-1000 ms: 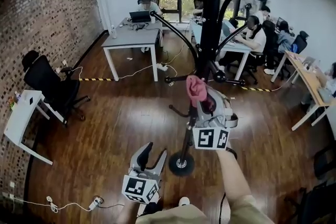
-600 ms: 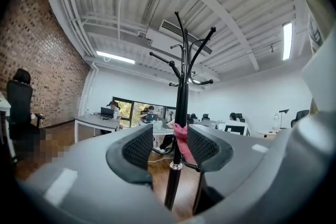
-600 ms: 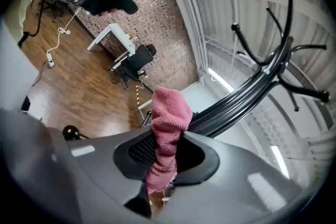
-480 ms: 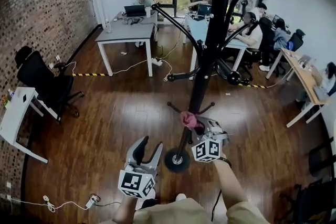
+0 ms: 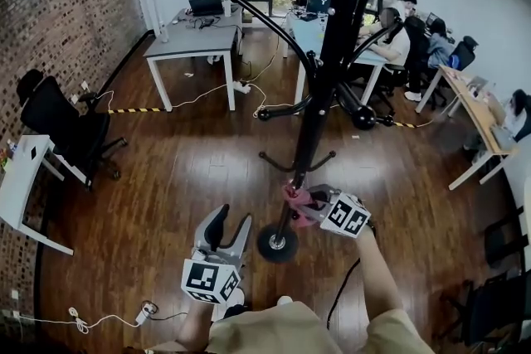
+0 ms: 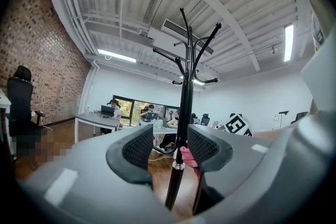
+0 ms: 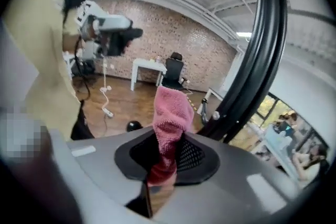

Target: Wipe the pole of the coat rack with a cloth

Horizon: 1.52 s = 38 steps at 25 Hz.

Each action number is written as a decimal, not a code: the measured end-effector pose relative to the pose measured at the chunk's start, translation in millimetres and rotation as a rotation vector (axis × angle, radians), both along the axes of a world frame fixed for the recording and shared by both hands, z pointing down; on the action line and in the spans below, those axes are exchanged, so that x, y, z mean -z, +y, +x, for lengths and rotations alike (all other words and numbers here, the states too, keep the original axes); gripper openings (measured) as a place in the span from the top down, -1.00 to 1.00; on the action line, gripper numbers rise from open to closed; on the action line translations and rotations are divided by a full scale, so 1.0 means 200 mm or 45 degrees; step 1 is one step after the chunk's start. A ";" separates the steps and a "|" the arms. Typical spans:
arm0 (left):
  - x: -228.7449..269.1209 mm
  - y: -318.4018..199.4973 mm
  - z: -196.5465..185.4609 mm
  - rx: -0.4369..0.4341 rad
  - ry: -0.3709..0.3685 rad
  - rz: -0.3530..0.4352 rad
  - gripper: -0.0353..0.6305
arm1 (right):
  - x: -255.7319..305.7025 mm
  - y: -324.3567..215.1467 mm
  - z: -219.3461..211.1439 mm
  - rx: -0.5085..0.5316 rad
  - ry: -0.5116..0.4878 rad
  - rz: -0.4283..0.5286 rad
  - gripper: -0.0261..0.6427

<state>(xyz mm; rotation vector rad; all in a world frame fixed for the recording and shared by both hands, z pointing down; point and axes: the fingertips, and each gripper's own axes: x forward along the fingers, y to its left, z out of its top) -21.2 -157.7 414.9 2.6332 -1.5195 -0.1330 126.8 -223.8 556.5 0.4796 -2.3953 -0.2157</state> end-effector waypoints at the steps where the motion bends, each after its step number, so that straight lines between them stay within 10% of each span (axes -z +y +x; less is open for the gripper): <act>1: 0.00 0.00 0.00 -0.002 0.000 -0.001 0.30 | 0.03 0.06 -0.01 0.069 -0.069 -0.060 0.77; 6: 0.00 0.00 0.00 -0.011 -0.004 -0.001 0.30 | 0.21 0.32 -0.04 0.318 -0.242 -0.128 0.74; 16: 0.05 0.01 -0.07 0.027 -0.029 0.001 0.31 | 1.34 -0.29 0.45 -0.627 -1.138 0.515 0.73; 31: -0.02 0.02 -0.12 0.048 -0.059 -0.039 0.32 | 0.50 -0.49 0.35 -0.841 -1.113 0.175 0.74; 38: -0.04 0.01 -0.08 0.016 -0.079 -0.052 0.32 | 0.07 -0.67 0.38 -0.941 -0.741 0.037 0.76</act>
